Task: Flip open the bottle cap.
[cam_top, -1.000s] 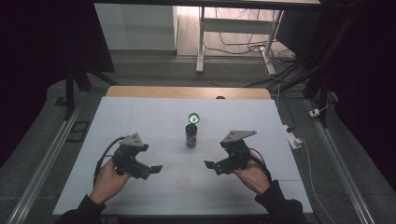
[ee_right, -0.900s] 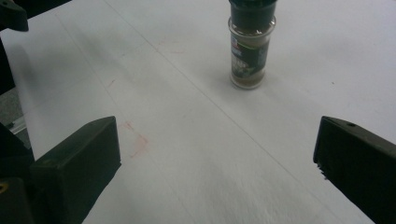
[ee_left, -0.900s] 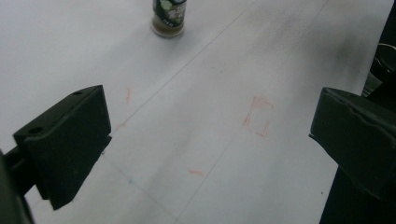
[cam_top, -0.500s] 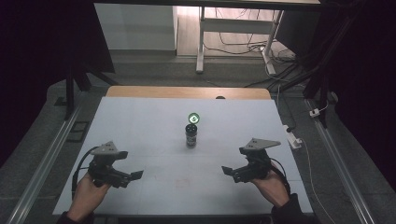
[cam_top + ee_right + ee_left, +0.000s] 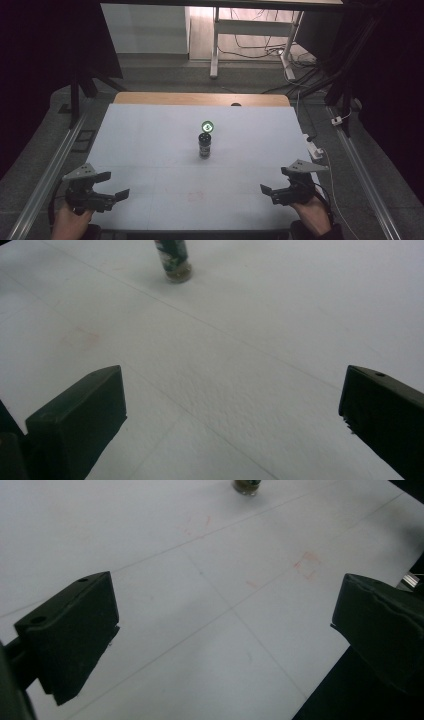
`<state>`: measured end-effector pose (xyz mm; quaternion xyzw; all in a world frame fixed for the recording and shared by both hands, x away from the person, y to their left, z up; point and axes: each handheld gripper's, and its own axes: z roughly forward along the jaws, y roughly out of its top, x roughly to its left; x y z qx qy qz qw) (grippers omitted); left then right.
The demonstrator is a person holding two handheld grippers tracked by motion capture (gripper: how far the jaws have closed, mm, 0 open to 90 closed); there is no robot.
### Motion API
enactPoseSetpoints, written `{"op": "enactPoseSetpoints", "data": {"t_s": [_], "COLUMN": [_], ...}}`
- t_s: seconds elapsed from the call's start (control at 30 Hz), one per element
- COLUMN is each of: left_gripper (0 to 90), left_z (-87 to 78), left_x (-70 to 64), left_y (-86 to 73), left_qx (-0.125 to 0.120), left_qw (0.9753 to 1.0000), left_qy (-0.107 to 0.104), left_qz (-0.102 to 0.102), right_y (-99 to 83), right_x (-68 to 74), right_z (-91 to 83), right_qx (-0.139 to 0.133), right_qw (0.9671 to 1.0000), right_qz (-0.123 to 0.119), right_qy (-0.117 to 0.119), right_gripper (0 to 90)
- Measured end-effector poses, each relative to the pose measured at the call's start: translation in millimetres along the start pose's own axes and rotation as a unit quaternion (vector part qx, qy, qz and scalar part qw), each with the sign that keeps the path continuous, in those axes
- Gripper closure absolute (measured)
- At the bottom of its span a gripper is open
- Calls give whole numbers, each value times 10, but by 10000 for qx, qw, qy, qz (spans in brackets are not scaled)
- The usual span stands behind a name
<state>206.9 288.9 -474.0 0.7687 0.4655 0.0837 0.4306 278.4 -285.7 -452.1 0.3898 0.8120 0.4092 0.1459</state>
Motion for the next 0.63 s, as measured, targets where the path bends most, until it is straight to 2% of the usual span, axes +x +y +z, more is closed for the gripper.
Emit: {"op": "enactPoseSetpoints", "data": {"t_s": [0.27,0.47,0.63], "left_gripper": [0,0,0], "left_z": [-88,-110,-101], "left_x": [21,7,19], "left_y": [-150,-199,-189], "left_qx": [127,294,337], "left_qw": [9995,9984,9983], "left_qy": [249,465,446], "left_qz": [-129,-141,-183], "right_y": [-188,-241,-247], "right_x": [-82,-89,-91], "right_z": [-156,-219,-218], "right_qx": [156,249,279], "right_qw": [9993,9985,9983], "right_qz": [210,286,307], "right_qy": [-250,-389,-411], "right_gripper": [0,0,0]}}
